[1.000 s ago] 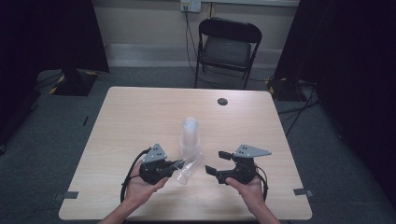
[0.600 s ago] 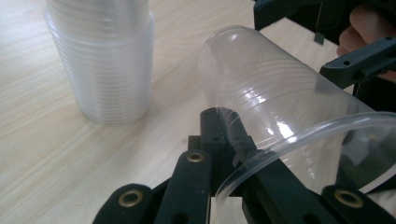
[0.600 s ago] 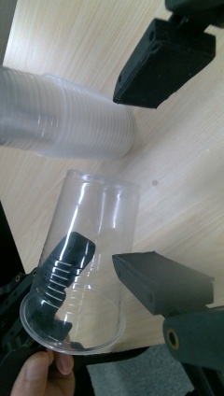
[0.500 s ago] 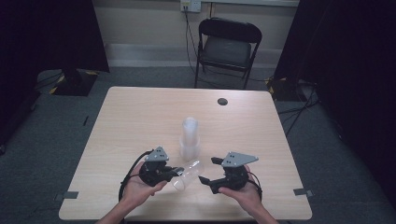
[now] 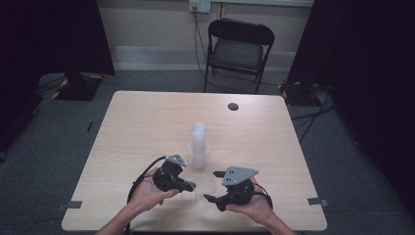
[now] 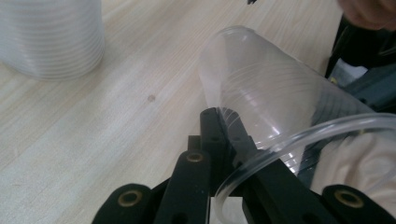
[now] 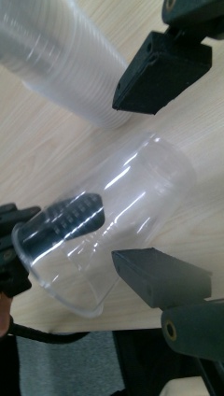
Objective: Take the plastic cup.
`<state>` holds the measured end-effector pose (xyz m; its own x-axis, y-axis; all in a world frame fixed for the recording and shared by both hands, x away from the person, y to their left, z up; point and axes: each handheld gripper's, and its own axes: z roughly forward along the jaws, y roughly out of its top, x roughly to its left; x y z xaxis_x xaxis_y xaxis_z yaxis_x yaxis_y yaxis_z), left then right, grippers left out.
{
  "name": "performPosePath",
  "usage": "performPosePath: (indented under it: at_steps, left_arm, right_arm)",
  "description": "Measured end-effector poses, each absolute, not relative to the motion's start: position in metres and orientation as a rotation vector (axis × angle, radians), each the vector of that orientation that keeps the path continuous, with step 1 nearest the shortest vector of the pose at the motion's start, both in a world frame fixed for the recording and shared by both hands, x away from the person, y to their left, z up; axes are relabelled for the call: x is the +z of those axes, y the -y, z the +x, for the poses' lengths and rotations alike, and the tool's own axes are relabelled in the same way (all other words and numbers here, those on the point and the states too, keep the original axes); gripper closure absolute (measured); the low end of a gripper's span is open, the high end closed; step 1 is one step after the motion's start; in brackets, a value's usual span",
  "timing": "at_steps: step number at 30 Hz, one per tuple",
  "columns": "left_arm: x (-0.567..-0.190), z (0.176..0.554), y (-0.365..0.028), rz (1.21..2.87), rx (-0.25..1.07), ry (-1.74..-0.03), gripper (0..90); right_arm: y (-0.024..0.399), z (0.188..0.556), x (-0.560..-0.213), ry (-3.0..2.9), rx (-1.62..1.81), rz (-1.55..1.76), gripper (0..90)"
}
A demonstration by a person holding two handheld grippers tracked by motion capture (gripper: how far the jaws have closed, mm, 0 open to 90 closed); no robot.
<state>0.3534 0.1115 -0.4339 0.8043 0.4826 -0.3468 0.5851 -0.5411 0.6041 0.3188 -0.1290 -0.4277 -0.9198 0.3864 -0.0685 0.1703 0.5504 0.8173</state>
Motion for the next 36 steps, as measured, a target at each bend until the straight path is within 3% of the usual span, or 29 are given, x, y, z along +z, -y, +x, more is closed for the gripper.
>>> performPosePath:
  at_steps: [11, 17, 36]
  left_arm:
    - [-0.422, 0.364, -0.100, 2.253, -0.244, -0.829, 90.0]
    - [-0.417, 0.368, -0.089, 2.228, -0.308, -0.811, 90.0]
    - [-0.422, 0.376, -0.076, 2.246, -0.332, -0.922, 89.5]
  right_arm:
    - [0.117, 0.314, -0.426, -2.572, 1.178, 0.302, 16.0]
    - [0.110, 0.313, -0.426, -2.558, 1.103, 0.244, 17.7]
    - [0.097, 0.314, -0.423, -2.523, 1.051, 0.160, 22.1]
